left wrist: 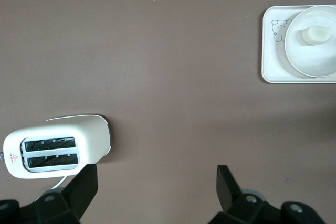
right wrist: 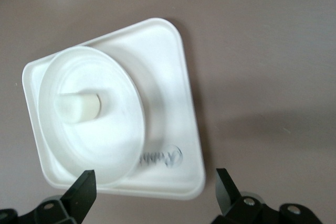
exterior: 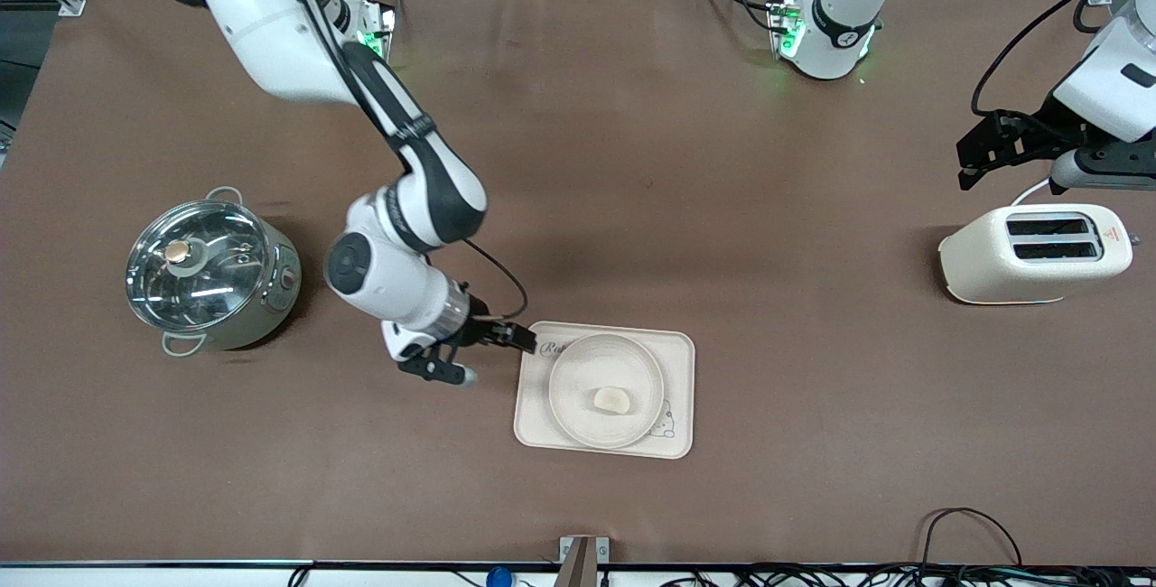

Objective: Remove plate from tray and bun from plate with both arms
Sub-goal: 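Lower the right gripper and grasp the white plate's rim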

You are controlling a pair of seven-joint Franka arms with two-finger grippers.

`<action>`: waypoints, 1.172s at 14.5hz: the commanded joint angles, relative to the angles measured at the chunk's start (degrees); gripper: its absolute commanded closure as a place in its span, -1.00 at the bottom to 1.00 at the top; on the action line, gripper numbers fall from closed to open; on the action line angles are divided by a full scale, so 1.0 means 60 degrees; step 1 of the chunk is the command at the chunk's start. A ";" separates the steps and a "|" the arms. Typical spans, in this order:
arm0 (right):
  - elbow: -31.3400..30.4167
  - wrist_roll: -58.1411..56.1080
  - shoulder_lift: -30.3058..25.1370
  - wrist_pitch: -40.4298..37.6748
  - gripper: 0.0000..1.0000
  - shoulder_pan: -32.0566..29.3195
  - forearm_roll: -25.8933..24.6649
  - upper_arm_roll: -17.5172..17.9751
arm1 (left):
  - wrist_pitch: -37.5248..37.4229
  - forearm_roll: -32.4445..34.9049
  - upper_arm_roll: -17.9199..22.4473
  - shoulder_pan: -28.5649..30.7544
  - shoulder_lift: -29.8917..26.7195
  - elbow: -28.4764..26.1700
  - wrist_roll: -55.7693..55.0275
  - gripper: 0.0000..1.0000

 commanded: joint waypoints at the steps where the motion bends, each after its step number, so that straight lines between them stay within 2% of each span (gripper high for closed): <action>1: 0.2105 0.0194 0.1598 -0.0003 -1.00 0.0166 0.0166 -0.0074 | -0.0208 -0.0016 0.0011 0.0013 0.0074 0.0232 0.0153 -1.00; 3: 0.2694 0.0224 0.2273 0.0536 -0.99 0.0195 0.0181 -0.0074 | -0.0208 -0.0016 0.0026 -0.0002 0.0074 0.0232 0.0139 -1.00; 5: 0.2725 0.0194 0.2393 0.0949 -0.82 0.0327 0.0181 -0.0074 | -0.0208 -0.0016 0.0012 -0.0002 0.0074 0.0232 0.0139 -1.00; 7: 0.2711 0.0121 0.2422 0.0965 -0.16 0.0328 0.0181 -0.0074 | -0.0208 -0.0001 0.0011 -0.0002 0.0074 0.0232 0.0139 -1.00; 8: 0.2711 0.0150 0.2466 0.0965 0.01 0.0313 0.0181 -0.0074 | -0.0208 -0.0016 0.0026 -0.0002 0.0074 0.0218 0.0139 -1.00; 9: 0.2711 0.0165 0.2539 0.0979 0.06 0.0327 0.0181 -0.0074 | -0.0208 -0.0016 0.0012 -0.0002 0.0074 0.0217 0.0139 -1.00; 12: 0.2711 0.0180 0.2554 0.0979 0.40 0.0357 0.0181 -0.0074 | -0.0208 -0.0016 0.0011 0.0013 0.0074 0.0217 0.0139 -1.00; 16: 0.2667 0.0150 0.2613 0.1199 0.41 0.0415 0.0181 -0.0074 | -0.0208 -0.0016 0.0011 0.0013 0.0074 0.0217 0.0153 -1.00; 17: 0.2667 0.0136 0.2627 0.1213 0.50 0.0430 0.0181 -0.0074 | -0.0208 -0.0016 0.0011 0.0013 0.0074 0.0217 0.0153 -1.00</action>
